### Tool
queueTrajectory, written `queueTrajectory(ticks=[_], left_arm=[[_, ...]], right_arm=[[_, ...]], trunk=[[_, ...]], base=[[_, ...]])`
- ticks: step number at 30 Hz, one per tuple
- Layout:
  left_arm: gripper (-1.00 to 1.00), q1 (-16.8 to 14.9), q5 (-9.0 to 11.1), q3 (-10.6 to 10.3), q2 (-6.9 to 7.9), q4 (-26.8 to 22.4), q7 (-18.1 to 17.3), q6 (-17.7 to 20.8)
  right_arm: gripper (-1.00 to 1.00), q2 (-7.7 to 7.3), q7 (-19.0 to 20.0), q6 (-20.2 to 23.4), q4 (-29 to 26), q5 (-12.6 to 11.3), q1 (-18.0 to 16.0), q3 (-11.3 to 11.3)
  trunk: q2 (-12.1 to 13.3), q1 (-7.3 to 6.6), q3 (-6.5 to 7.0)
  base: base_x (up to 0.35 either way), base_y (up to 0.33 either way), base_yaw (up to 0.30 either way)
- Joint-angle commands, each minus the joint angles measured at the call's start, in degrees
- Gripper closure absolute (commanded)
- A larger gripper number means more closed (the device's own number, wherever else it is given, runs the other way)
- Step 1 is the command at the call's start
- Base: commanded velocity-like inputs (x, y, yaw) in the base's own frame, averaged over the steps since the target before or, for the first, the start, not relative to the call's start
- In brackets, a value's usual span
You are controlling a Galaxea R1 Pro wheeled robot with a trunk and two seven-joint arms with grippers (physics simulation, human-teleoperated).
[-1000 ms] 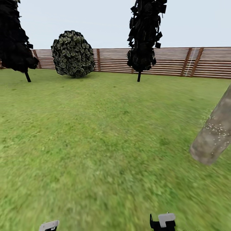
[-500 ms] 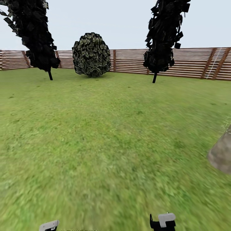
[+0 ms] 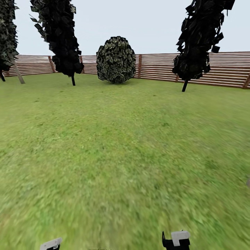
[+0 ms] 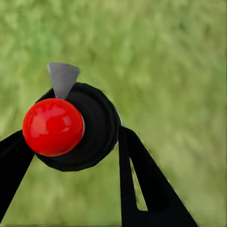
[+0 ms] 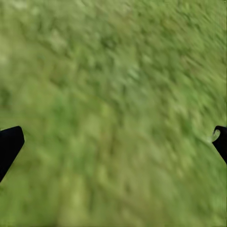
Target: In the garden, pick up the pesticide atomizer on the floor and spray pesticide onto both trees until each tree trunk is fully covered.
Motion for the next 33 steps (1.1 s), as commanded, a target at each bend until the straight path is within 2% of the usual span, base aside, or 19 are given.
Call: queueTrajectory(ticks=[1,21,28,33], left_arm=[[1.00,-0.1,0.1,0.4,0.00,0.1,-0.3,-0.2],[1.00,-0.1,0.0,0.6,-0.07,0.1,-0.4,-0.2],[1.00,-0.1,0.0,0.6,-0.09,0.1,-0.3,-0.2],[1.00,-0.1,0.0,0.6,-0.09,0.1,-0.3,-0.3]], right_arm=[[-1.00,0.01,-0.4,-0.1,0.0,0.6,0.0,-0.2],[-1.00,0.01,-0.4,-0.1,0.0,0.6,0.0,-0.2],[-1.00,0.01,-0.4,-0.1,0.0,0.6,0.0,-0.2],[-1.00,0.01,-0.4,-0.1,0.0,0.6,0.0,-0.2]], trunk=[[0.0,-0.01,-0.05],[0.0,-0.01,-0.04],[0.0,-0.01,-0.04],[0.0,-0.01,-0.04]], base=[[0.000,0.000,0.277],[0.000,0.000,0.278],[-0.214,0.211,0.278],[-0.124,0.052,0.278]])
